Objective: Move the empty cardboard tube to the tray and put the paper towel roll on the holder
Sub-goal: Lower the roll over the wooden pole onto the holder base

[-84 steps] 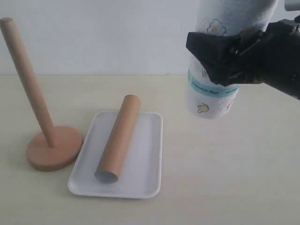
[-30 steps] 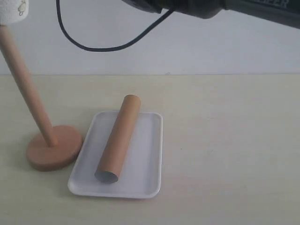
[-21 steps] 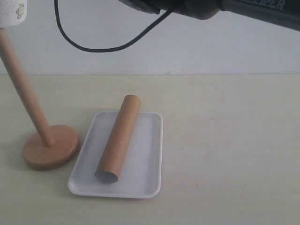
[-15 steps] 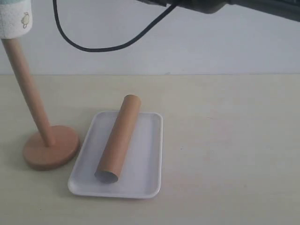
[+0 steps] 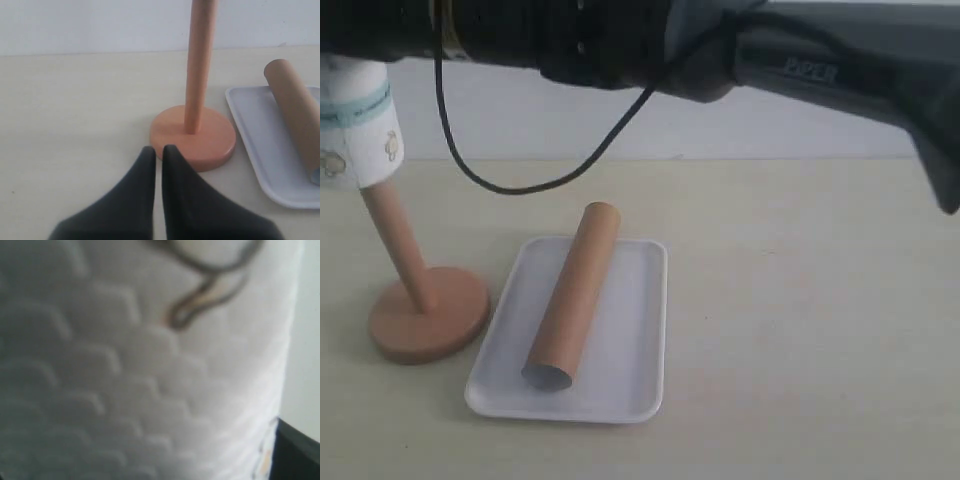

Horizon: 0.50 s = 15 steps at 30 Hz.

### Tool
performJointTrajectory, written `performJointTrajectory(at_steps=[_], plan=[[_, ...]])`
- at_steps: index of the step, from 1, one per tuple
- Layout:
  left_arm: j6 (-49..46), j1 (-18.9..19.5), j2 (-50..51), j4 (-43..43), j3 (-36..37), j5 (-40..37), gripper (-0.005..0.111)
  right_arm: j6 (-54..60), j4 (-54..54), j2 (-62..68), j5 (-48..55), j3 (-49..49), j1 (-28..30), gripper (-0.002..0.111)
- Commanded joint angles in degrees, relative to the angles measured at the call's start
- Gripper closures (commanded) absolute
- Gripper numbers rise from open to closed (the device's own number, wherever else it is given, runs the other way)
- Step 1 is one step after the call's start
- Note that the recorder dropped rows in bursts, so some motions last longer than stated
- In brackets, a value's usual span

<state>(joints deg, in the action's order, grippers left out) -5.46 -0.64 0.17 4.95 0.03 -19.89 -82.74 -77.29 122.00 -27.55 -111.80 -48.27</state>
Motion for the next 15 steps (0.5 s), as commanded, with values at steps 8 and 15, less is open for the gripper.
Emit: performJointTrajectory(at_steps=[8, 15], plan=[[-0.16, 0.13, -0.17, 0.18, -0.03, 0.45, 0.103, 2.3, 1.01, 6.14, -1.72, -0.14, -0.88, 0.109], [-0.16, 0.13, -0.17, 0.18, -0.03, 0.45, 0.103, 2.3, 1.01, 10.63, -1.61, -0.14, -0.88, 0.109]])
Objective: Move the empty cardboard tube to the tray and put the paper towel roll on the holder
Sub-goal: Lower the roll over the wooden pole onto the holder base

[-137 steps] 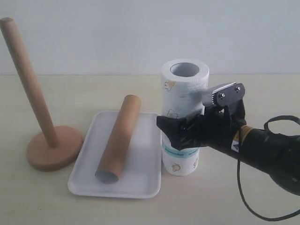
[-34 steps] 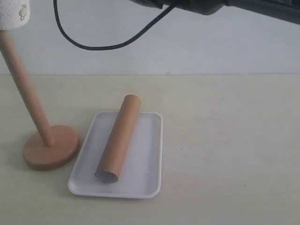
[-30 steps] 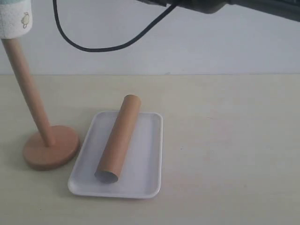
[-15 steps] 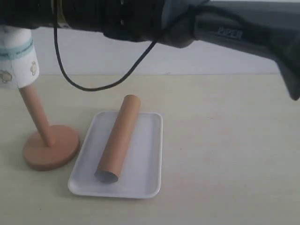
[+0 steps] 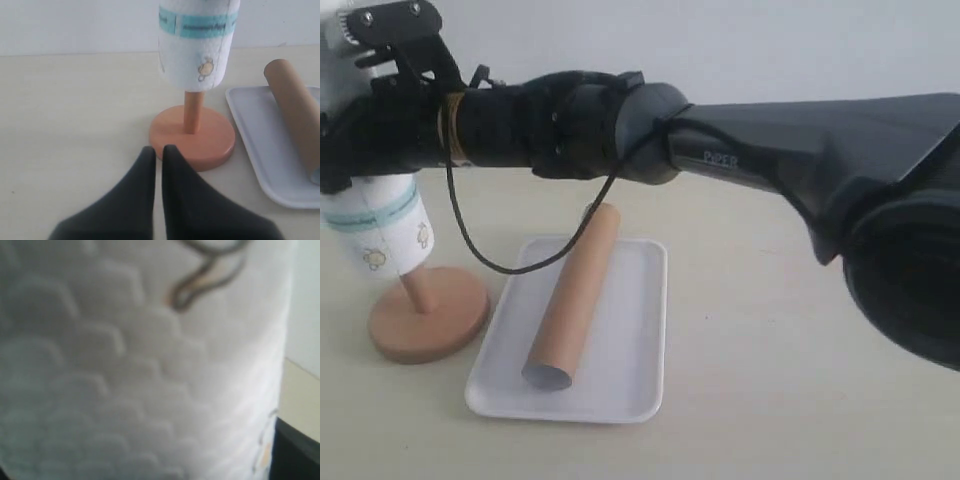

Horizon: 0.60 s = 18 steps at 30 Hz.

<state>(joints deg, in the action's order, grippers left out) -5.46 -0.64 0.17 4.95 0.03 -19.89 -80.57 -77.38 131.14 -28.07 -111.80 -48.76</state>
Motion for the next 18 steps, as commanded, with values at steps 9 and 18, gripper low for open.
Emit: performJointTrajectory(at_steps=[9, 18], plan=[[-0.16, 0.13, -0.17, 0.18, -0.03, 0.45, 0.103, 1.75, 0.76, 2.48, 0.43, 2.55, -0.38, 0.109], [-0.16, 0.13, -0.17, 0.18, -0.03, 0.45, 0.103, 5.72, 1.39, 2.48, 3.94, 7.07, -0.38, 0.108]])
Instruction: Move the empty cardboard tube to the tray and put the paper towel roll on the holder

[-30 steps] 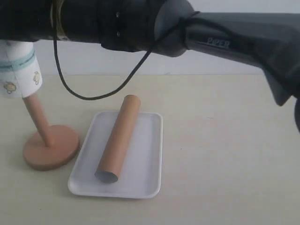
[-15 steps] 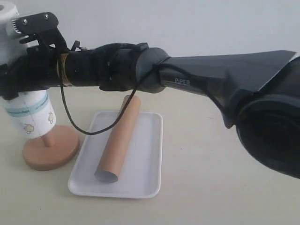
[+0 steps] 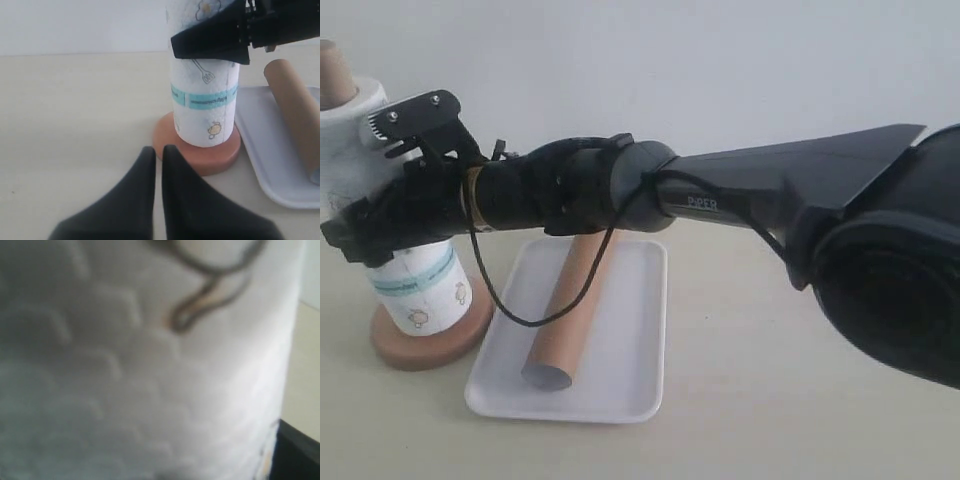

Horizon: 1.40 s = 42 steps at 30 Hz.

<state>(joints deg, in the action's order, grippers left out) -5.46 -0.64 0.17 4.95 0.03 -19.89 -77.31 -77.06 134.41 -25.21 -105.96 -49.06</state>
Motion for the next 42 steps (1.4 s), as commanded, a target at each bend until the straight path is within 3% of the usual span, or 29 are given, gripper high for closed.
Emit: performJointTrajectory(at_steps=[1, 5, 11, 20, 32, 36, 40, 42], plan=[[-0.16, 0.13, -0.17, 0.18, -0.03, 0.45, 0.103, 2.95, 1.57, -0.79, 1.14, 1.33, -0.09, 0.107], [-0.16, 0.13, -0.17, 0.18, -0.03, 0.45, 0.103, 2.96, 1.53, -0.79, 0.07, 1.33, -0.09, 0.083], [-0.16, 0.13, -0.17, 0.18, -0.03, 0.45, 0.103, 0.71, 0.66, -0.79, 0.19, 1.33, -0.09, 0.003], [-0.16, 0.13, -0.17, 0.18, -0.03, 0.45, 0.103, -1.8, -0.93, -5.27, 1.1, 1.33, -0.09, 0.003], [-0.16, 0.13, -0.17, 0.18, -0.03, 0.45, 0.103, -4.03, -2.91, -21.26, -0.5, 1.33, -0.09, 0.003], [-0.16, 0.13, -0.17, 0.18, -0.03, 0.45, 0.103, -21.63, -21.29, -30.06, -2.63, 1.33, -0.09, 0.004], [-0.16, 0.13, -0.17, 0.18, -0.03, 0.45, 0.103, -31.1, -22.88, -37.89, -7.92, 1.95, 1.79, 0.01], [-0.16, 0.13, -0.17, 0.18, -0.03, 0.45, 0.103, -34.81, -22.88, -41.8, -10.83, 1.95, 2.89, 0.022]])
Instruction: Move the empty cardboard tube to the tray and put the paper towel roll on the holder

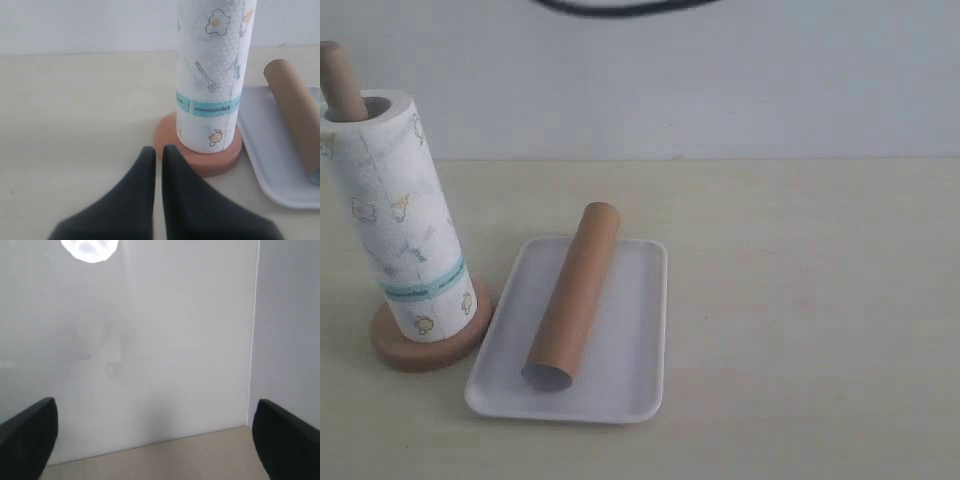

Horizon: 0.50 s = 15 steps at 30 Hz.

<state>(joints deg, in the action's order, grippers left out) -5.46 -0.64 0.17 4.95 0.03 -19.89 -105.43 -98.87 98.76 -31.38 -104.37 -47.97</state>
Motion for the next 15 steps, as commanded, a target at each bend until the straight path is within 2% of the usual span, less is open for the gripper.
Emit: performJointTrajectory(at_steps=[1, 2, 3, 4, 5, 6, 8, 15], plan=[[-0.16, 0.13, -0.17, 0.18, -0.03, 0.45, 0.103, -8.78, -1.08, -7.67, -6.23, 0.35, 2.52, 0.03], [-0.16, 0.13, -0.17, 0.18, -0.03, 0.45, 0.103, -10.75, -1.08, -9.56, -9.99, 0.35, 3.56, 0.044], [-0.16, 0.13, -0.17, 0.18, -0.03, 0.45, 0.103, -11.07, -1.08, -10.79, -13.6, 0.35, 4.4, 0.054], [-0.16, 0.13, -0.17, 0.18, -0.03, 0.45, 0.103, -11.17, -1.08, -12.53, -20.88, 0.35, 6.18, 0.077], [-0.16, 0.13, -0.17, 0.18, -0.03, 0.45, 0.103, -11.17, -1.08, -13.07, -23.21, 0.35, 7.02, 0.09], [-0.16, 0.13, -0.17, 0.18, -0.03, 0.45, 0.103, -13.23, -1.08, -14.1, -30.79, 0.35, 9.26, 0.108], [-0.16, 0.13, -0.17, 0.18, -0.03, 0.45, 0.103, -14.86, -1.08, -14.97, -38.59, 0.35, 12.34, 0.108], [-0.16, 0.13, -0.17, 0.18, -0.03, 0.45, 0.103, -14.86, -1.08, -21.14, -38.59, 7.17, 18.18, 0.108]])
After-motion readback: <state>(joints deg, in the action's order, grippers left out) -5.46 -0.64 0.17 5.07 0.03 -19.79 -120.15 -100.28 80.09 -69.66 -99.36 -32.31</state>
